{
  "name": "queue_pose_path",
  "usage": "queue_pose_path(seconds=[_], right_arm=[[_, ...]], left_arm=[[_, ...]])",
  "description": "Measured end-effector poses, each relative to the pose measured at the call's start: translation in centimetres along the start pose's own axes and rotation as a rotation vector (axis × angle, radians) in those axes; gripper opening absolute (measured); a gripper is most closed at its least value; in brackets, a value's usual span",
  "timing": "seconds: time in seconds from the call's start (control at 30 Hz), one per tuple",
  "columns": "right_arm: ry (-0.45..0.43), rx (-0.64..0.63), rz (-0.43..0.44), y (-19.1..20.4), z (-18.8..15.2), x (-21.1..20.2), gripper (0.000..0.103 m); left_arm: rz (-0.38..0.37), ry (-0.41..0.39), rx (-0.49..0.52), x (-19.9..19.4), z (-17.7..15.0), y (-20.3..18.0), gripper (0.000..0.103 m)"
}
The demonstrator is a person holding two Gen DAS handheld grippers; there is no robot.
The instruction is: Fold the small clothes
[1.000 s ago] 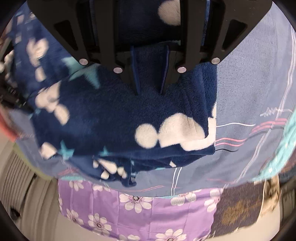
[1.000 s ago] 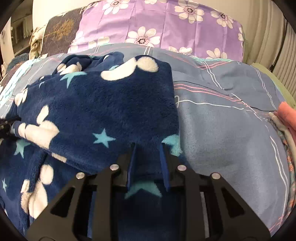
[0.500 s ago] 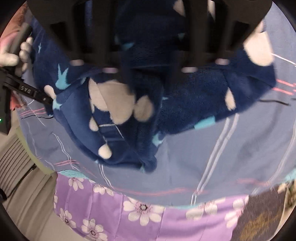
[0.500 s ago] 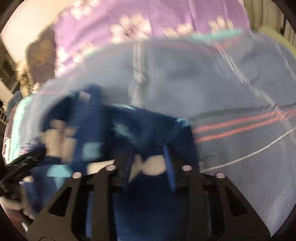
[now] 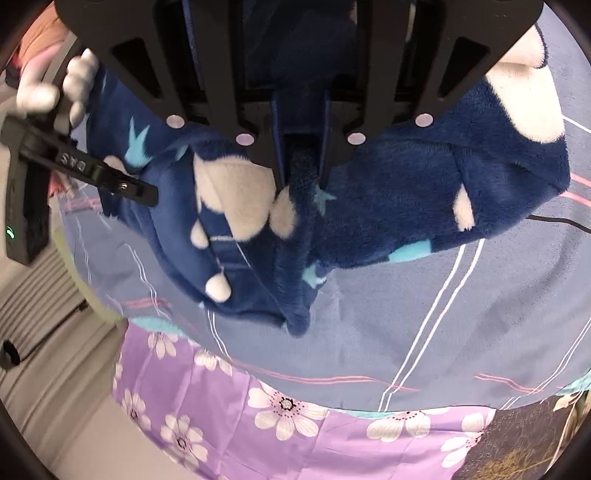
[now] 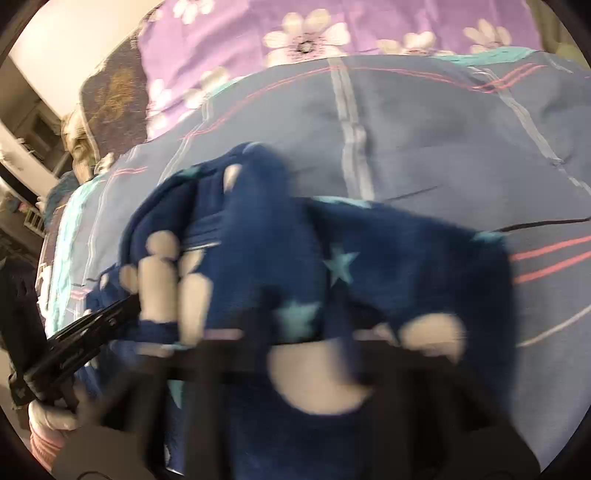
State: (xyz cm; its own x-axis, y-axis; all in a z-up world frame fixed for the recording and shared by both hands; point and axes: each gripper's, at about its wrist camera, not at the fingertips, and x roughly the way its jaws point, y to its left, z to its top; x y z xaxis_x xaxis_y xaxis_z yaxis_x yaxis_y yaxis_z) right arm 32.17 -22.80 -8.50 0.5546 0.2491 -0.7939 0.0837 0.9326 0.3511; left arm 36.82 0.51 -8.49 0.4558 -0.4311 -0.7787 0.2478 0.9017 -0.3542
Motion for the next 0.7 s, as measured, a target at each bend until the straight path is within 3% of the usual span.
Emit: queue_pose_path(seconds=[0.1, 0.2, 0.23, 0.37, 0.43, 0.5, 0.53, 0.57, 0.63, 0.7], right_arm=[[-0.086, -0.026, -0.075, 0.2, 0.0, -2.6, 0.01], [0.048, -0.01, -0.156, -1.6, -0.7, 0.5, 0.01], [0.042, -0.028, -0.163, -1.6, -1.1, 1.0, 0.008], [-0.032, -0.073, -0.235, 0.1, -0.9, -1.3, 0.018], [-0.132, -0.082, -0.278, 0.8, -0.6, -3.9, 0.024], [-0.199, -0.104, -0.258, 1.4, -0.3, -5.7, 0.023], [-0.213, -0.113, -0.182, 1.9, 0.0, -6.1, 0.016], [-0.197, -0.12, -0.112, 2.3, 0.1, -5.8, 0.012], [-0.116, -0.129, -0.068, 2.7, 0.1, -3.5, 0.011], [0.036, -0.114, -0.2, 1.3, -0.9, 1.9, 0.009]], left_arm=[[0.108, 0.065, 0.06, 0.3, 0.2, -0.2, 0.009], [0.112, 0.095, 0.073, 1.0, -0.2, 0.2, 0.01], [0.134, 0.094, 0.093, 0.9, -0.3, -0.2, 0.01], [0.252, 0.068, 0.17, -0.3, 0.0, -2.0, 0.013], [0.347, -0.003, 0.2, -2.2, 0.6, -2.6, 0.012], [0.318, -0.095, 0.198, -4.1, 1.7, -3.2, 0.011], [0.272, -0.113, 0.185, -4.5, 2.1, -3.4, 0.01], [0.178, -0.12, 0.164, -4.4, 2.5, -3.8, 0.01], [0.105, -0.056, 0.177, -2.0, 2.6, -4.4, 0.01], [0.226, 0.088, 0.186, 2.9, 1.6, -3.7, 0.012]])
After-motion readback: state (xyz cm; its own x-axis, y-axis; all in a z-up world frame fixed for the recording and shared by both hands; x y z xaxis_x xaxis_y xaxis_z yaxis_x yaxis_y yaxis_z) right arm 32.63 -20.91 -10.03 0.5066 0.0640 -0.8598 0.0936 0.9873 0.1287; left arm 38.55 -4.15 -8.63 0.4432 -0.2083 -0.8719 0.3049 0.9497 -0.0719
